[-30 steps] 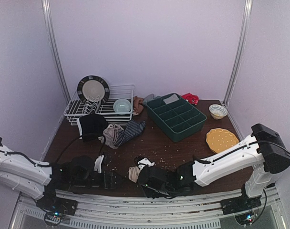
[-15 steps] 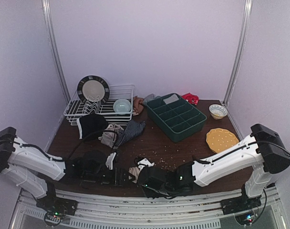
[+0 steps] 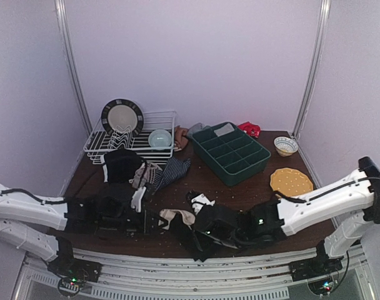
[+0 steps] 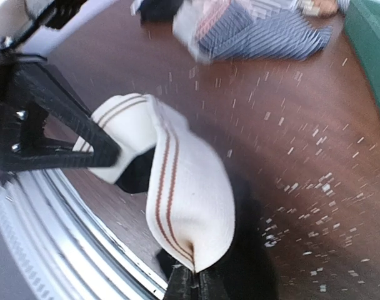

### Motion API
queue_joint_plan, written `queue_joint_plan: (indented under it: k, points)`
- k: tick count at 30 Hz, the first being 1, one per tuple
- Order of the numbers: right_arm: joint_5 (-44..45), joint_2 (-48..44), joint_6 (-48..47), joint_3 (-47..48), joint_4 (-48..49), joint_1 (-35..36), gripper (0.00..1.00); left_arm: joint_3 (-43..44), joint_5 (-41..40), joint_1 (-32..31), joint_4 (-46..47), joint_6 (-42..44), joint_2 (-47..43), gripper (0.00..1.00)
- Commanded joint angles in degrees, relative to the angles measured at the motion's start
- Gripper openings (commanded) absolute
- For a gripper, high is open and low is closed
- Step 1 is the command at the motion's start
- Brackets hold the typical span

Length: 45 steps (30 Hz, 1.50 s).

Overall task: Roll the underwear
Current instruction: Pick up the underwear from the center of the board, then flatten out the underwear at the center of the board.

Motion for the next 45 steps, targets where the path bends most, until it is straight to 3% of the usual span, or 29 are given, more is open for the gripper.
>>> queue_joint_plan:
  k: [1,5,10,19,23,26,29,31,37,42,45]
  points:
    - [7.2,-12.2,-2.4,-1.2,-6.9,0.1,0.0,5.4,-11.6,0.3,-20.0,9.3,-12.4,0.0]
    - [11.3,-21.8,-3.6,-1.6,-13.8,-0.2,0.0,9.0,-15.1,0.5,-31.3,15.0,-19.5,0.0]
    - [9.4,-30.0,-9.1,-0.5,-19.4,-0.6,0.0,16.9,-14.8,0.4,-43.0,23.3,-19.9,0.0]
    - [-10.4,-35.6,-16.5,7.8,-32.7,-0.6,0.0,28.8,-0.2,-1.1,-51.2,31.2,-23.1,0.0]
    - [-12.3,-34.8,-13.7,7.2,-33.3,-0.8,0.0,28.9,4.9,-1.1,-50.4,30.8,-22.3,0.0]
    - [-17.5,-32.3,-8.7,4.7,-30.7,-6.2,0.0,26.7,2.7,-1.1,-47.8,28.2,-17.2,0.0]
    - [-29.3,-32.0,-3.4,-6.5,-18.9,-18.6,0.0,23.2,3.6,-0.9,-40.8,24.5,-8.8,0.0]
    - [-31.6,-30.4,-1.3,-11.9,-13.5,-24.0,0.0,22.5,3.8,0.1,-37.5,23.7,-2.3,0.0]
    - [-24.5,-21.8,-0.7,-16.6,-7.4,-30.6,0.0,28.1,1.5,9.0,-34.9,26.9,15.0,0.0]
    - [-15.7,-15.6,-0.6,-15.4,-7.3,-32.4,0.0,35.8,-10.6,11.0,-37.1,27.4,23.4,0.0]
    - [-10.5,-13.7,-0.7,-14.5,-6.9,-33.1,0.0,39.4,-12.9,13.3,-36.6,28.8,28.5,0.0]
